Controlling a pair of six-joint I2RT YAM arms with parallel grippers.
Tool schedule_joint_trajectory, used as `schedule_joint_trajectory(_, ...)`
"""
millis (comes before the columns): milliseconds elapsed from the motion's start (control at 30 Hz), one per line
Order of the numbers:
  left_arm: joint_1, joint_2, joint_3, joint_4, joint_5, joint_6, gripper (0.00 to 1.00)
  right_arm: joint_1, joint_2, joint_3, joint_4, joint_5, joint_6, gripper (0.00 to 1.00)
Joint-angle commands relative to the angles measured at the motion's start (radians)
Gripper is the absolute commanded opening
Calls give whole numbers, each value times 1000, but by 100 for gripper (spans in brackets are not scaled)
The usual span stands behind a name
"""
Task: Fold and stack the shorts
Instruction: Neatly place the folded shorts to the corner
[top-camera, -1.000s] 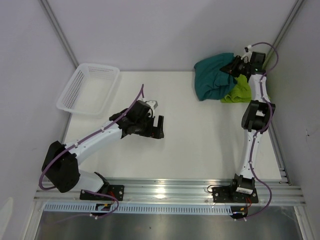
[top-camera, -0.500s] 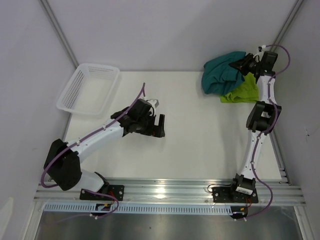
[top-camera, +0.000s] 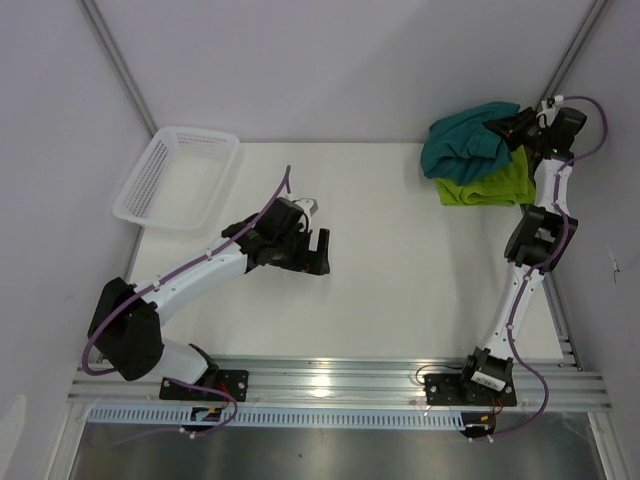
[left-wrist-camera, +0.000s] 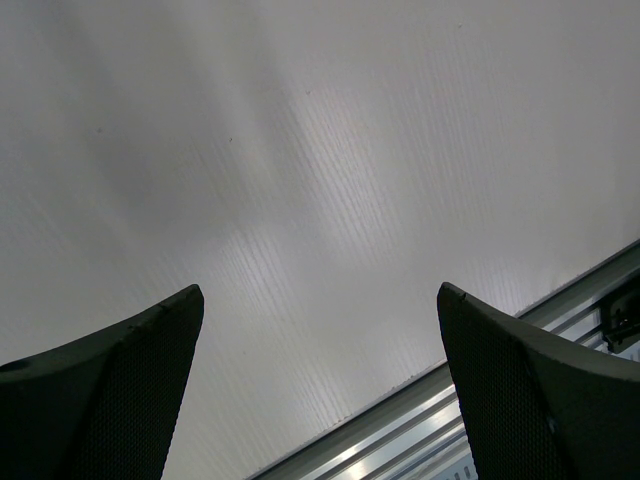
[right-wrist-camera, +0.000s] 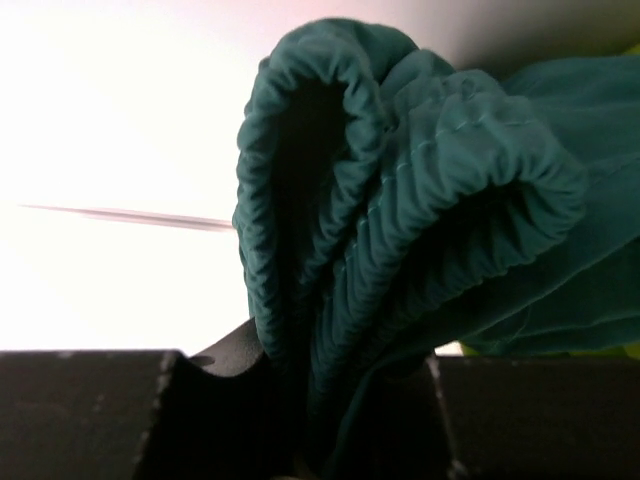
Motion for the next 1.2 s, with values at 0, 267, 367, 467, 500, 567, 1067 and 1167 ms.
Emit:
schedule_joint_trajectory(0,-7,0,40,-5,-3,9,99,-39,42,78,130,-66,136,4)
schedule_joint_trajectory(267,-9,7,41,0,10,3,99,-83,45,-5,-42,-48,59,2)
schedule_joint_trajectory(367,-9,5,38,4,13,1,99,-91,7,-17,-193,70,-123,4)
schedule_joint_trajectory(467,-9,8,35,7,23,3,99,-100,10,-4,-243,119,-162,5)
schedule_joint_trajectory(500,-9,8,37,6,25,4,99,-103,13,2,-261,139,-176,5)
schedule_joint_trajectory(567,-9,8,37,1,25,9,99,-108,22,9,-302,196,-216,6)
schedule_joint_trajectory(1067,-9,11,40,6,37,24,99,-83,-36,-63,-523,515,-371,24)
schedule_joint_trajectory(1167,-9,11,40,4,37,29,99,-74,-53,-67,-494,485,-386,52)
